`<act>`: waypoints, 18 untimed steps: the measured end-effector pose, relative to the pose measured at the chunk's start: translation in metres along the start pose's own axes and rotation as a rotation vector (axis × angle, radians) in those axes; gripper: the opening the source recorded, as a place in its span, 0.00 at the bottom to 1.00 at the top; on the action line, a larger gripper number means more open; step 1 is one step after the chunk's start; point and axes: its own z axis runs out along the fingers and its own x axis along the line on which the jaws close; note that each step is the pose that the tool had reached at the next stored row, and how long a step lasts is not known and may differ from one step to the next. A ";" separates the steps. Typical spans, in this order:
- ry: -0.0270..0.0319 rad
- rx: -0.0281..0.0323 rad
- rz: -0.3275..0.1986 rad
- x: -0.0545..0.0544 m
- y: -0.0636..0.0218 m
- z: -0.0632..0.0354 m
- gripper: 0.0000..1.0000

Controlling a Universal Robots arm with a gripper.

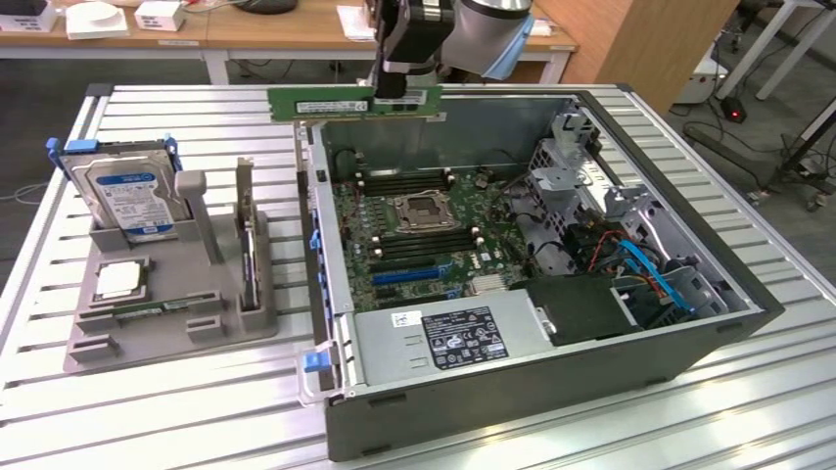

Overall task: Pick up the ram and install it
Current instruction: 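Pick up the ram and move it above insertion slot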

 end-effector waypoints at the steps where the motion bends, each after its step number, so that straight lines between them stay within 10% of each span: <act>1: -0.0007 -0.0003 0.000 0.000 0.0000 -0.0001 0.11; 18: -0.0019 -0.0003 0.000 0.000 -0.0257 0.0000 0.11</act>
